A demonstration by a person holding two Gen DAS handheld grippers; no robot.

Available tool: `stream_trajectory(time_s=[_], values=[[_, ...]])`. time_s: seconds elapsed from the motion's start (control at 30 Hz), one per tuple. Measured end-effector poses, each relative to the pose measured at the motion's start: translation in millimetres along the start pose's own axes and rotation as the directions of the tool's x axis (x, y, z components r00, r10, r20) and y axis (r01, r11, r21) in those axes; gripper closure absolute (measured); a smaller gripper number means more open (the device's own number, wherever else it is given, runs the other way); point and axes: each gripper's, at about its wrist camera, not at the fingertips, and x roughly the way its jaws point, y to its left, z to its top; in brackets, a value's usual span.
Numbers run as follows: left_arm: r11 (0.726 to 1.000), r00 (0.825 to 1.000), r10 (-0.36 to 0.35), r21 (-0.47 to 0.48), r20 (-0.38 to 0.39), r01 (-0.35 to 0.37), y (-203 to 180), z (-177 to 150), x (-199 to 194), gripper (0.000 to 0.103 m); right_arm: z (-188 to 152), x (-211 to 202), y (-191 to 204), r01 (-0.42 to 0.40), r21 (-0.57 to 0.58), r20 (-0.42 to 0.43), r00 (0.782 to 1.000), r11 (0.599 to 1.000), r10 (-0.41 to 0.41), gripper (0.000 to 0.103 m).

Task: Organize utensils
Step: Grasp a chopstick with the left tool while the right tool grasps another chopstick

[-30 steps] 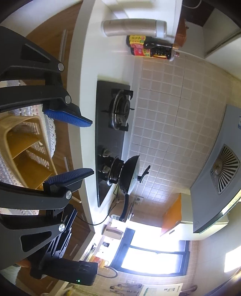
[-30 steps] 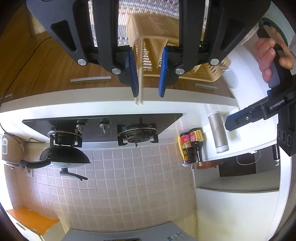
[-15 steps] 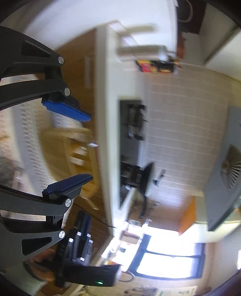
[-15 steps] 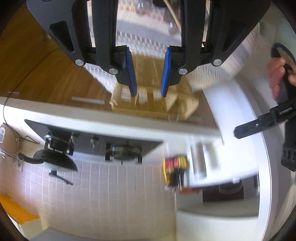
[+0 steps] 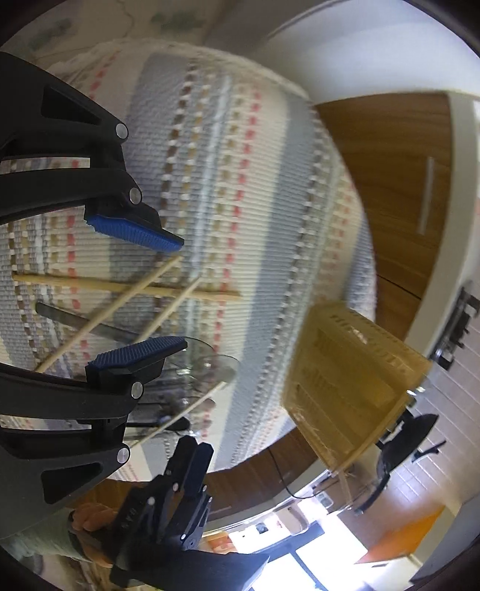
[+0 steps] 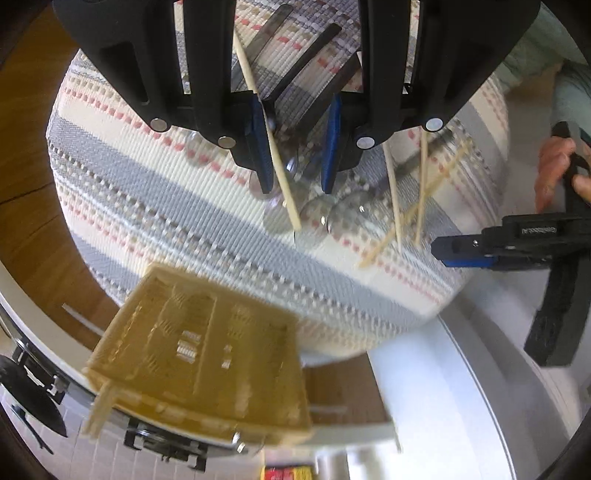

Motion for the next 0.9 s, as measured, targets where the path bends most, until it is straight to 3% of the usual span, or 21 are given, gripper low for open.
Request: stream_trajectory(time_s=[0.2, 0.33, 0.4, 0.5, 0.57, 0.67, 0.77, 0.9], values=[[0.996, 0.996, 0.091, 0.009, -0.022, -0.091, -7.8, -7.0, 24.0, 0.057, 0.4, 26.7, -4.2, 0.019, 0.006, -0.078, 0.997, 1.0, -0.018, 0.079], [0.992, 0.992, 0.124, 0.01, -0.038, -0.123, -14.2, -4.0, 37.9, 0.063, 1.2, 35.0, -1.9, 0.014, 0.006, -0.094, 0.995, 1.0, -0.013, 0.079], [0.987, 0.987, 0.16, 0.026, -0.021, -0.159, -19.2, -3.5, 40.0, 0.064, 2.9, 40.9, -0.8, 0.02, -0.003, -0.103, 0.994, 1.0, -0.02, 0.085], [0.984, 0.984, 0.176, 0.034, -0.019, -0.175, -26.6, -4.8, 42.4, 0.074, 2.3, 46.6, 2.7, 0.023, -0.009, -0.116, 0.993, 1.0, -0.024, 0.096], [0.98, 0.981, 0.196, 0.043, -0.012, -0.195, -30.6, -4.5, 46.3, 0.078, 2.0, 46.1, 4.8, 0.027, -0.014, -0.109, 0.994, 1.0, -0.028, 0.097], [0.981, 0.982, 0.188, 0.049, -0.006, -0.188, -36.6, -3.7, 47.7, 0.093, -0.4, 43.5, 2.7, 0.034, -0.016, -0.091, 0.995, 0.999, -0.035, 0.102], [0.982, 0.984, 0.181, 0.059, -0.002, -0.18, -47.9, -2.5, 56.1, 0.094, -4.1, 35.4, -0.6, 0.036, -0.003, -0.069, 0.997, 0.999, -0.036, 0.103], [0.99, 0.993, 0.116, 0.074, 0.024, -0.118, -45.8, -2.0, 45.2, 0.1, -6.9, 21.4, -6.1, 0.042, 0.016, -0.034, 0.999, 0.999, -0.041, 0.103]])
